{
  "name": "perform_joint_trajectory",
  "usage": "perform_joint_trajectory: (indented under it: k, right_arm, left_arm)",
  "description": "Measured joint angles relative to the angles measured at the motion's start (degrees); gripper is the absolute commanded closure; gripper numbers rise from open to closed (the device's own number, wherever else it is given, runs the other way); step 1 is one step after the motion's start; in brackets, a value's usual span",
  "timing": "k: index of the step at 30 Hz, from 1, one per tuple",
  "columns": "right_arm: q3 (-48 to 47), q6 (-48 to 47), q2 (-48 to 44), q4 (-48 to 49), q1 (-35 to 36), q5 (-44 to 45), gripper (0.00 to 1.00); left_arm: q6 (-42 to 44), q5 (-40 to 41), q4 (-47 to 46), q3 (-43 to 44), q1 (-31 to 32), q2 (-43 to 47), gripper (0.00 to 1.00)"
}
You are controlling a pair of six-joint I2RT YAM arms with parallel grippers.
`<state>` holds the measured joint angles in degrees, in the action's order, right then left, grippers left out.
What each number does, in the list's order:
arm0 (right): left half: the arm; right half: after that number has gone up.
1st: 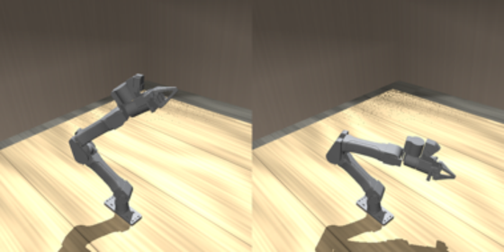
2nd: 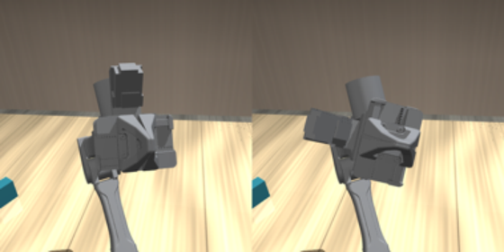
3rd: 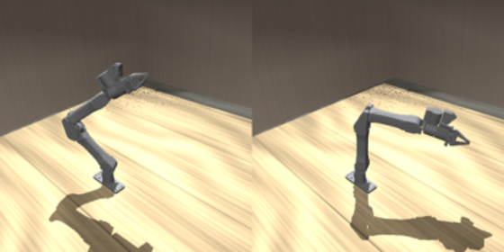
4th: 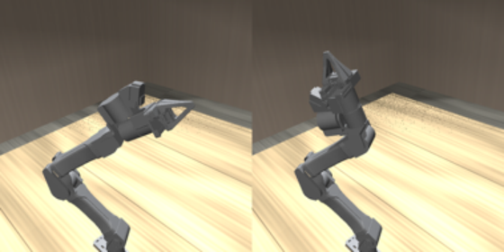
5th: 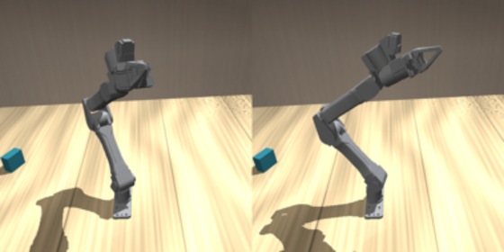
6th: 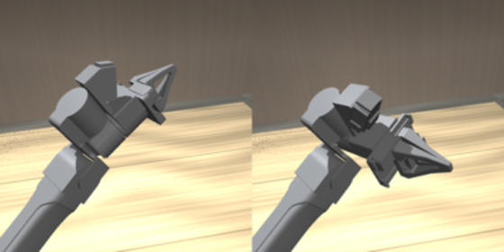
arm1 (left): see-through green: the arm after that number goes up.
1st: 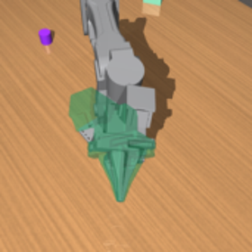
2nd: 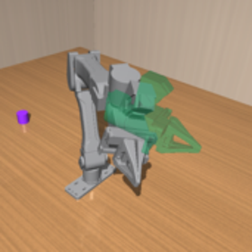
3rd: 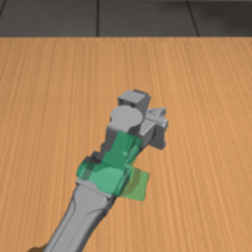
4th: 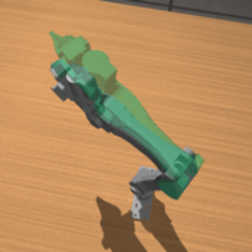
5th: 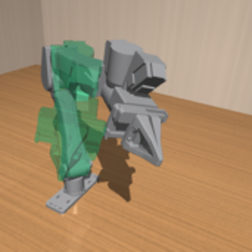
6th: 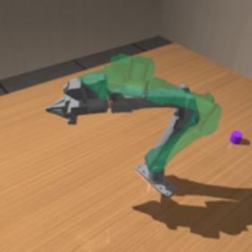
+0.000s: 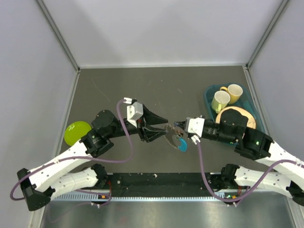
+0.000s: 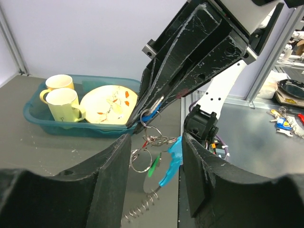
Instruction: Remove the keys from the keyring
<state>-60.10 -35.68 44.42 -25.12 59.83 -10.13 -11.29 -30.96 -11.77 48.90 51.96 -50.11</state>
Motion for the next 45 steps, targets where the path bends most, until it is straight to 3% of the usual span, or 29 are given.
perform_joint_trajectory:
  k: [25,45]
  right_arm:
    - [0.0,3.56,1.46,0.22,0.0,2.36,1.0]
    - [0.13,7.61,0.33,0.15,0.0,3.13,1.0]
  left_arm:
    - [3.56,1.9,4.28,1.44,0.76,-3.78,0.5]
    - [3.34,1.9,4.28,2.4,1.01,-6.45,0.69]
